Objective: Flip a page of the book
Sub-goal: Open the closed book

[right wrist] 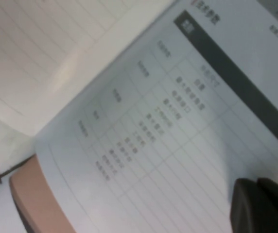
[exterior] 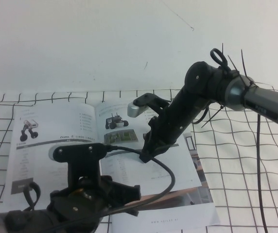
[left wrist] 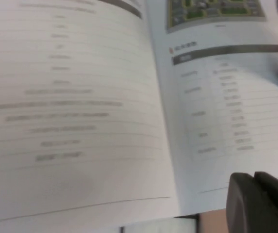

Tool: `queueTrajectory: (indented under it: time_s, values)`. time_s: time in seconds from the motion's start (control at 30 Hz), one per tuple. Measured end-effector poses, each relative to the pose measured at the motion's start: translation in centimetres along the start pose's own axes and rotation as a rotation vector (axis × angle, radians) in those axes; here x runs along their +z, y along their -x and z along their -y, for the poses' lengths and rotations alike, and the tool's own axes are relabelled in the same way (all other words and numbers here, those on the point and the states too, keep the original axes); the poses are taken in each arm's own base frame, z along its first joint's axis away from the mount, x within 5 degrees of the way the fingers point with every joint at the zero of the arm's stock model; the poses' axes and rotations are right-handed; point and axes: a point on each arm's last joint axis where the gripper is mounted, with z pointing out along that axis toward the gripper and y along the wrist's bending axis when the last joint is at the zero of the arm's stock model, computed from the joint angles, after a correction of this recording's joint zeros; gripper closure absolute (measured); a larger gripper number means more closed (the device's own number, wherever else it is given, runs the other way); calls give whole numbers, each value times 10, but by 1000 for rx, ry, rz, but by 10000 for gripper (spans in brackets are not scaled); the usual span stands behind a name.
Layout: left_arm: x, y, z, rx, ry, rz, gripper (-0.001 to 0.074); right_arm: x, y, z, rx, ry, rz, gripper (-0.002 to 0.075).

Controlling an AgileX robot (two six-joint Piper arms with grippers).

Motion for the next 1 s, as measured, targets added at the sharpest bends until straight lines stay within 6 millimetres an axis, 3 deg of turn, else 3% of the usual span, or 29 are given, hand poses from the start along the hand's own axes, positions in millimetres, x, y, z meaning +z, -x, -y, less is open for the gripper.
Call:
queueTrajectory:
  time_s: [0.23,0.53,0.77,1.0]
  values:
    - [-1,18,13,-8,-65,21,737,2,-4,5,172,-51,-45,727]
    - [23,50,-24,-168,-75,-20,737,3,-6,5,248,-56,-44,727]
    - [38,70,-60,-247,-40,-11,737,-11,-6,3,175,-128,-64,727]
    - [73,75,-59,-253,-69,-81,737,-32,-2,9,67,-295,-97,727]
